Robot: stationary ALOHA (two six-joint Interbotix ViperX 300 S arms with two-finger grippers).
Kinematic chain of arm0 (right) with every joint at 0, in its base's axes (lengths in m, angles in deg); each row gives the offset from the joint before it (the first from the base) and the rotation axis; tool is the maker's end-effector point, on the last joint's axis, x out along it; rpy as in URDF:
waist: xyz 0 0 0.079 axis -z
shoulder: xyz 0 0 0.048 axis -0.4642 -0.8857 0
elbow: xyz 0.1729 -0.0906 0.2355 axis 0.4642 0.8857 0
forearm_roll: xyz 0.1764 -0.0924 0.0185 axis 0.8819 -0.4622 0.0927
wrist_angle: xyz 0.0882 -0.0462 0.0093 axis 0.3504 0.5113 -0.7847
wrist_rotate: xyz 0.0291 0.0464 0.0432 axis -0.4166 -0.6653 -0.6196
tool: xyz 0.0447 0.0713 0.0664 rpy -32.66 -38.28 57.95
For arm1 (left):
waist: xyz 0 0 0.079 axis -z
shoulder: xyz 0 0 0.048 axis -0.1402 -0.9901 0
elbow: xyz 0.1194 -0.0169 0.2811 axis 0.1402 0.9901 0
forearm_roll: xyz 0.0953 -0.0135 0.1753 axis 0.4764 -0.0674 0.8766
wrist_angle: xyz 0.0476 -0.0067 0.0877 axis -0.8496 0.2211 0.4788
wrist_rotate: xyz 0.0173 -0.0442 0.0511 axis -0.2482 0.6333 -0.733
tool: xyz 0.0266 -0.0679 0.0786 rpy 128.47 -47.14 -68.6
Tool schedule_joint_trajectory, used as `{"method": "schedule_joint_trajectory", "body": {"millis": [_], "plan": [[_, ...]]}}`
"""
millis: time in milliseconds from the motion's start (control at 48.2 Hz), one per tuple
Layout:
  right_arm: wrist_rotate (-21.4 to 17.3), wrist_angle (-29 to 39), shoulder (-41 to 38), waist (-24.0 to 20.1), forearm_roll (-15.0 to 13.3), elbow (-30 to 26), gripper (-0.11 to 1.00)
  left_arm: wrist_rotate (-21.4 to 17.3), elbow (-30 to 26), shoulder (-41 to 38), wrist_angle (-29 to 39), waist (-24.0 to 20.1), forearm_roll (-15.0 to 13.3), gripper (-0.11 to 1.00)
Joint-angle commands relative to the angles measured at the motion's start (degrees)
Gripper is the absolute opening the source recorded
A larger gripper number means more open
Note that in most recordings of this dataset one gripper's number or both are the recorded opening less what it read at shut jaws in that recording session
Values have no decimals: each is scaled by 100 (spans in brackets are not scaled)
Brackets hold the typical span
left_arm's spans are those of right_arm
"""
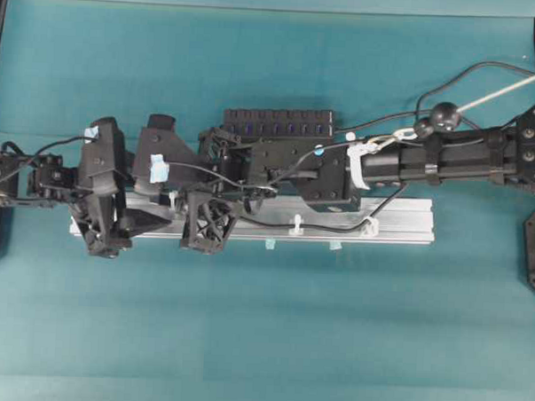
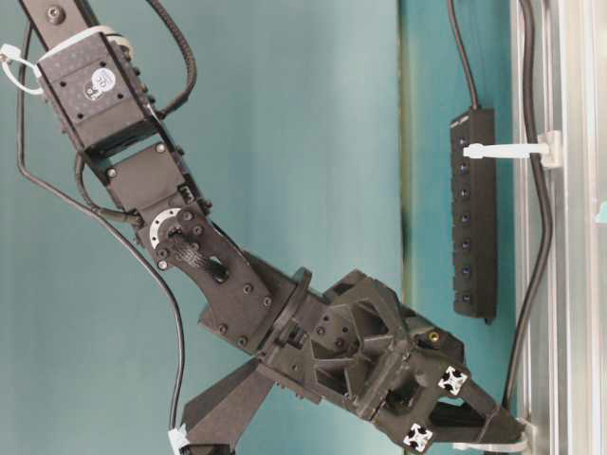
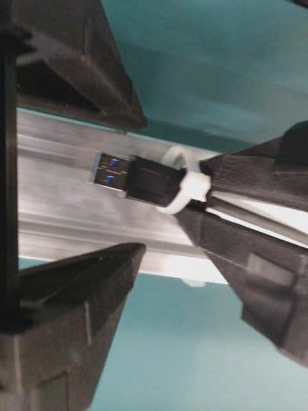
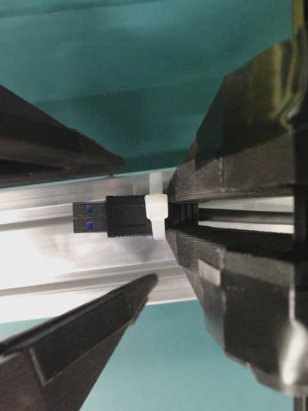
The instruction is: Pass the USB cable through three rings with both arms.
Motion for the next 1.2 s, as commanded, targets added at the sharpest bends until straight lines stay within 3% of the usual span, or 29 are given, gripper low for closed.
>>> {"method": "schedule_joint_trajectory", "body": {"millis": [0, 228, 954, 1078, 1182], "plan": [[-35, -53, 158, -44, 26, -26, -6, 0, -79, 18, -132, -18, 18, 65], [-35, -35, 158, -44, 26, -26, -6, -26, -70, 18, -185, -18, 18, 29], [-18, -26, 176, -53, 18, -9, -4, -141, 26, 70, -123, -18, 18, 28], [-9, 9, 185, -53, 18, -9, 8, -132, 44, 79, -123, -18, 18, 23], [-9, 62, 220, -53, -9, -9, 30, -114, 53, 97, -114, -18, 18, 23]]}}
